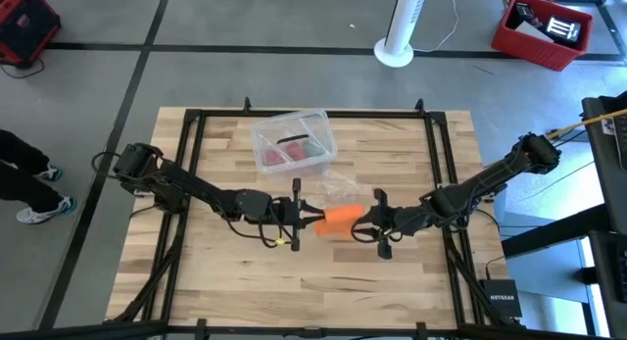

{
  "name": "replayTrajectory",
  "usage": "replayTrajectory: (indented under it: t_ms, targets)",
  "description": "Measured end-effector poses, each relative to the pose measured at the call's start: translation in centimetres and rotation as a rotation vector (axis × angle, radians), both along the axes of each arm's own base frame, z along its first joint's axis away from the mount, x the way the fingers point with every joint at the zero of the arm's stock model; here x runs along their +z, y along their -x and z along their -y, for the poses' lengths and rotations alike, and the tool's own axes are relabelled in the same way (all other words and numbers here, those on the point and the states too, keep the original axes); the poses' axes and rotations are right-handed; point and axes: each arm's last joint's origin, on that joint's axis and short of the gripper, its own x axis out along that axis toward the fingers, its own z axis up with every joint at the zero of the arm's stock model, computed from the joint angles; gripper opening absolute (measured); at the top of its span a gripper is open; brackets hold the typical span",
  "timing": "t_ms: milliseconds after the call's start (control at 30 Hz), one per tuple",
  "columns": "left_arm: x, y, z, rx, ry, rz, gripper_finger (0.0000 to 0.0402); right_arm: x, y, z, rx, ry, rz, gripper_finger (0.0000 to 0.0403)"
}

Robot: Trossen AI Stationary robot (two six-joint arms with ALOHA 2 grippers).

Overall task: Roll bandage
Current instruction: Roll the orange bandage

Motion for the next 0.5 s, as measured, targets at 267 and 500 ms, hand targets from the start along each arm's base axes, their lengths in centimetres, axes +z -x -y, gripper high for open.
replayTrajectory:
  t_ms: [267, 500]
  targets:
    - [-0.02, 0.02, 0.07, -0.003, 0.006, -0.001, 0.0011, -0.29, 0.18, 0.12, -0.09, -0.105, -0.038, 0.0101]
    - [-0.01, 0.01, 0.05, -0.002, 0.013, -0.001, 0.0011, -0.8, -0.04, 0.14, -0.159, -0.125, -0.05, 0.0101]
